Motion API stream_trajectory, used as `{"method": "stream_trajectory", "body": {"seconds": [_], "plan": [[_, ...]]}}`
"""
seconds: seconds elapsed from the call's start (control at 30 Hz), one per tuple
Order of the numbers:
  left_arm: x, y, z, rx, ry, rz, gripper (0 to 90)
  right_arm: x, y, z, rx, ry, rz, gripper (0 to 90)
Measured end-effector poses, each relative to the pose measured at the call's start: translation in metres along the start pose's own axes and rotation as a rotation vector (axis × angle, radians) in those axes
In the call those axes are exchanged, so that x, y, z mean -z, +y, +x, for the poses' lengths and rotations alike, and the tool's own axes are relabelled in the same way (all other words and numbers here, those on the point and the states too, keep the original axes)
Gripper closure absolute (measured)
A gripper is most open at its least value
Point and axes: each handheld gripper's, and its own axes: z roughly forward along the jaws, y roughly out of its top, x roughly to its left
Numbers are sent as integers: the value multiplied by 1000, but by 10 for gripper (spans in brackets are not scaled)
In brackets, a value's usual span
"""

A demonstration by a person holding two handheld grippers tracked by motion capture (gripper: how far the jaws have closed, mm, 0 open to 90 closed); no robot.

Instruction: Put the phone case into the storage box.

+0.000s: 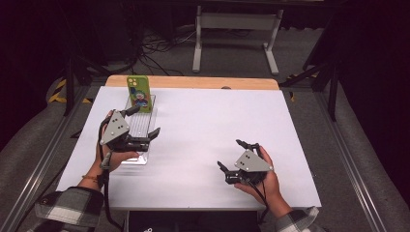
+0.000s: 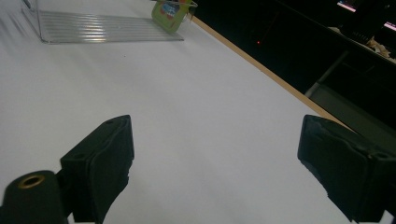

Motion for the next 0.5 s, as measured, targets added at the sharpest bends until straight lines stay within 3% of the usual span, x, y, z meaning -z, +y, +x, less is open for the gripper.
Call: {"method": "stream_trajectory", "body": {"seconds": [0.5], "plan": [[-5,-7,-29,-25,-46,21,78,5,4,0,3,7,-27,104]]}}
